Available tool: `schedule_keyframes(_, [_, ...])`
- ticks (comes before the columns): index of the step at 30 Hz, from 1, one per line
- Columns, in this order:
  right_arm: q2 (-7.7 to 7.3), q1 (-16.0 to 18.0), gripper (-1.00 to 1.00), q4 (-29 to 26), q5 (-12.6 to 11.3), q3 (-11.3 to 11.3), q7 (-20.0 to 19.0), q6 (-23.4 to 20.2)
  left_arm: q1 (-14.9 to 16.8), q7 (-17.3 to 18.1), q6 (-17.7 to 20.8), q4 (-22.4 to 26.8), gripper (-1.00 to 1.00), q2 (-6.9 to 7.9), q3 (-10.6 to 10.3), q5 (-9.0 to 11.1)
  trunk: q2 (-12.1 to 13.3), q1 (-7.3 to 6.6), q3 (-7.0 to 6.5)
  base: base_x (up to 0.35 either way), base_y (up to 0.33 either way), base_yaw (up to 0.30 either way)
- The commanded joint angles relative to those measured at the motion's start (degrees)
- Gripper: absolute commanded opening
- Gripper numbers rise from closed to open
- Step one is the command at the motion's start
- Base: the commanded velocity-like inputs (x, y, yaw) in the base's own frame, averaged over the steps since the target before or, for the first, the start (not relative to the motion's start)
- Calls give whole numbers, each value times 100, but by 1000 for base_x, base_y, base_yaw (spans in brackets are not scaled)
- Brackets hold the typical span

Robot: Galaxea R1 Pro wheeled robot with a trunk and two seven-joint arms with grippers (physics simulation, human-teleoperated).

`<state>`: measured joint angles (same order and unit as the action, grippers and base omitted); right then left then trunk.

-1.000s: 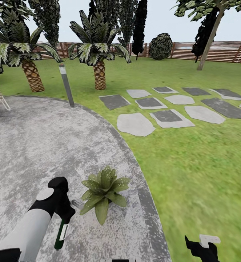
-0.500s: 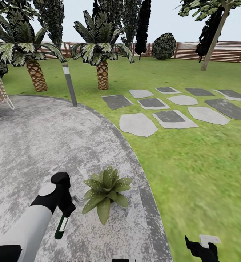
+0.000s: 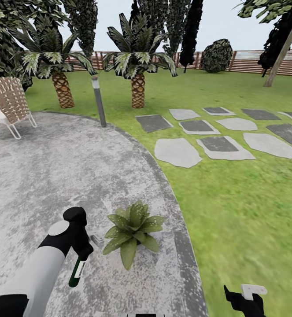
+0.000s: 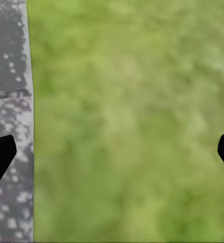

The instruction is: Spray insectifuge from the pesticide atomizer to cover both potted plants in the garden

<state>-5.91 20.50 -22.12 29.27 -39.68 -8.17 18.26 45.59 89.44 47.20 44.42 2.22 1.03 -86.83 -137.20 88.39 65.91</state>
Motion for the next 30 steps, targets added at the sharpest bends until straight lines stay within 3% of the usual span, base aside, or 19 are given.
schedule_keyframes(1, [2, 6, 100, 6, 26, -49, -44, 23, 3, 56, 61, 5, -100, -7, 11, -53, -2, -1, 5, 0, -271, 9])
schedule_keyframes(12, [2, 6, 100, 6, 26, -49, -44, 26, 11, 56, 70, 14, -100, -11, 10, -36, -2, -1, 5, 0, -272, 13])
schedule_keyframes(19, [2, 6, 100, 6, 23, -49, -44, 25, 51, 56, 82, 38, -100, -6, 9, -54, -2, -1, 5, 0, -258, 242])
schedule_keyframes(24, [-1, 6, 100, -5, 18, -53, -44, 27, 140, 56, 165, 40, -100, -8, 12, -66, -2, -1, 5, 82, -36, 238])
schedule_keyframes(30, [-15, 6, 100, -12, 26, -58, -45, 23, 150, 56, 180, 40, -100, -4, 13, -71, -2, -1, 5, -61, -55, 21])
